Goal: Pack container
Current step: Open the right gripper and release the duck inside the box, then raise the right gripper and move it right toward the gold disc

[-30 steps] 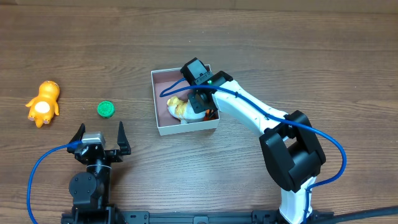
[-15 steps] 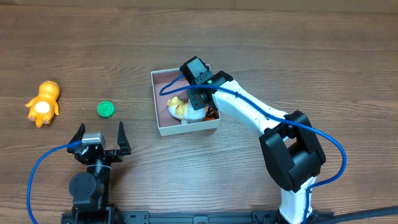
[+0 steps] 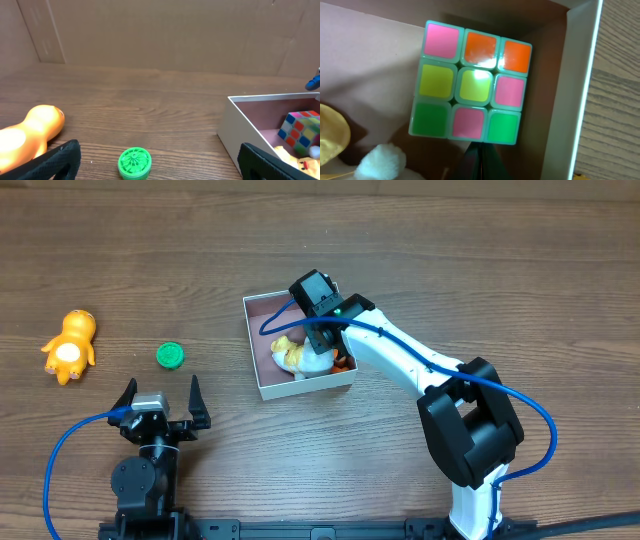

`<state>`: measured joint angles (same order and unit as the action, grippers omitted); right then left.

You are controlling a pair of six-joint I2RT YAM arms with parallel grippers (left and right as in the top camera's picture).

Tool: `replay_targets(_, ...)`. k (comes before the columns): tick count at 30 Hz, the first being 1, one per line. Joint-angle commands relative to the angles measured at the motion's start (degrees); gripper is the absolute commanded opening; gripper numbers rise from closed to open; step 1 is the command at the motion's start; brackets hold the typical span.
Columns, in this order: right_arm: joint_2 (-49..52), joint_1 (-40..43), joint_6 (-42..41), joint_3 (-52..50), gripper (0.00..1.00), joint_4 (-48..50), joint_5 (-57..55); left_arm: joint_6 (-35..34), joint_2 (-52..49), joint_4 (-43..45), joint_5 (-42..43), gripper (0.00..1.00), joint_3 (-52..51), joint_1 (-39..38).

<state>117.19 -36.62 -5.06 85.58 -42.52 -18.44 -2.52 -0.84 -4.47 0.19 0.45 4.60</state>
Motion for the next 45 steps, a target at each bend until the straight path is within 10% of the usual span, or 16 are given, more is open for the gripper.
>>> replay_targets(1, 0.39, 0.48, 0.57, 1.51, 0.04, -0.57, -1.62, 1.25, 0.59, 0.02, -0.37, 1.0, -0.17, 0.24)
replay_targets(17, -0.22, 0.13, 1.05, 25.62, 0.05, -18.34, 21.51, 1.25, 0.59, 0.02, -0.37, 1.0, -0.17, 0.24)
replay_targets(30, -0.15, 2.82, -1.16, 26.23, 0.71, -25.75, 4.33, 1.25, 0.59, 0.02, -0.37, 1.0, -0.17, 0.24)
replay_targets(45, 0.07, 10.47, 8.31, 25.88, 0.79, -31.45, 18.05, 1.25, 0.59, 0.04, -0.37, 1.0, -0.17, 0.24)
